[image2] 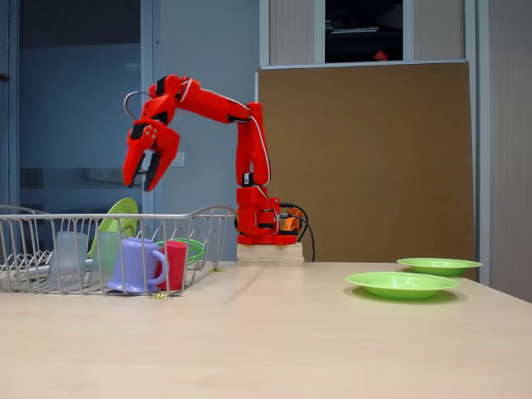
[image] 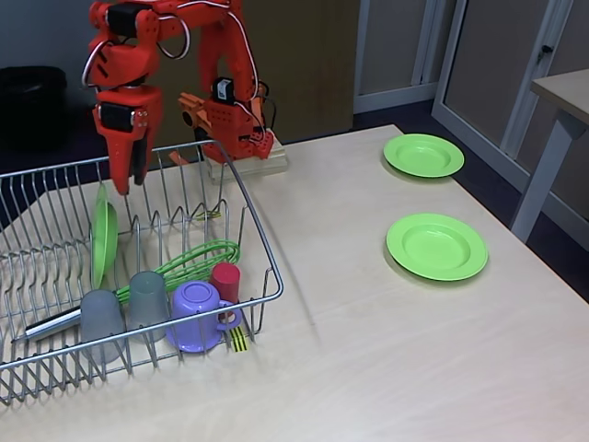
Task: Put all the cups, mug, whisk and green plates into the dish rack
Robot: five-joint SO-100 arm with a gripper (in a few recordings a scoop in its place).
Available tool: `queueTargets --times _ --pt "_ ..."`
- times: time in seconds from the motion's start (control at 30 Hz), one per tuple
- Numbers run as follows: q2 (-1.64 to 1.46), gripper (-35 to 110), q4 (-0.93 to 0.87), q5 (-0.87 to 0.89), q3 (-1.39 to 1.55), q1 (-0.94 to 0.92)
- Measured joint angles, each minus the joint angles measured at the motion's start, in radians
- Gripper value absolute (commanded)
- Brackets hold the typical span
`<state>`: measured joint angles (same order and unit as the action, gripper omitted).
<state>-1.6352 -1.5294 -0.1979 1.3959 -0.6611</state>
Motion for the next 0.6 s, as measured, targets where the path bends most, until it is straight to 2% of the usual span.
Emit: queueTargets --times 0.3,0.6 --pt "-0.336 12 -0.072 0.281 0.199 0.278" --pt "-0.584 13 -0.012 0.810 0.503 0.716"
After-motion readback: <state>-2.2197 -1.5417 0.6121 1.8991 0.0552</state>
